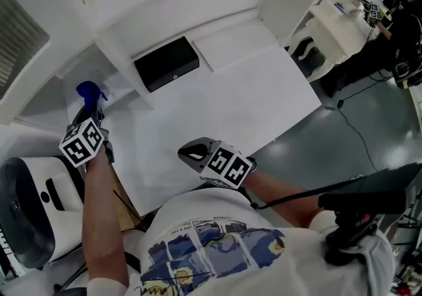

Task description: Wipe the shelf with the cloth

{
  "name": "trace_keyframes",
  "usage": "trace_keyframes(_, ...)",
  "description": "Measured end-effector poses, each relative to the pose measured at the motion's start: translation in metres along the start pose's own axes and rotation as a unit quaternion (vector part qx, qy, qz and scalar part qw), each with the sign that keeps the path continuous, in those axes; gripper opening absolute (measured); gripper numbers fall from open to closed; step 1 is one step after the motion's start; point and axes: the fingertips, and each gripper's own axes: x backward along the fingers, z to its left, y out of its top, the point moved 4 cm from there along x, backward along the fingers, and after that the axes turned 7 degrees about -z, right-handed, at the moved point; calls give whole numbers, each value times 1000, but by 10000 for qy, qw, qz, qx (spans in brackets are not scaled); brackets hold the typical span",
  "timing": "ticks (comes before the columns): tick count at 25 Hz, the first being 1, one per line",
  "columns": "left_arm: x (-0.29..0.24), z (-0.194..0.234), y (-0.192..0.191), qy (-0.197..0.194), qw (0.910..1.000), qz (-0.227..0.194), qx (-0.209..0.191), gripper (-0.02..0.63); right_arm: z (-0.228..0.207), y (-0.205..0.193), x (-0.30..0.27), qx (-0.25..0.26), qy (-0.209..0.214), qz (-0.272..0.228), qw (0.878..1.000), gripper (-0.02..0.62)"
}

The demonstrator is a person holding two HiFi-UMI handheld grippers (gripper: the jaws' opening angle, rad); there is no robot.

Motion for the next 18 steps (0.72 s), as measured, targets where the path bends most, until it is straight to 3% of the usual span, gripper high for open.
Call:
trace_keyframes(11,-19,-41,7,-249,9996,-40,141,55,-21,0,18,-90,-27,28,10000,31)
trace_keyframes(18,-31,-83,7,-563,9965,-155,600,55,-40,-7,43,-122,-92,110,9998,31)
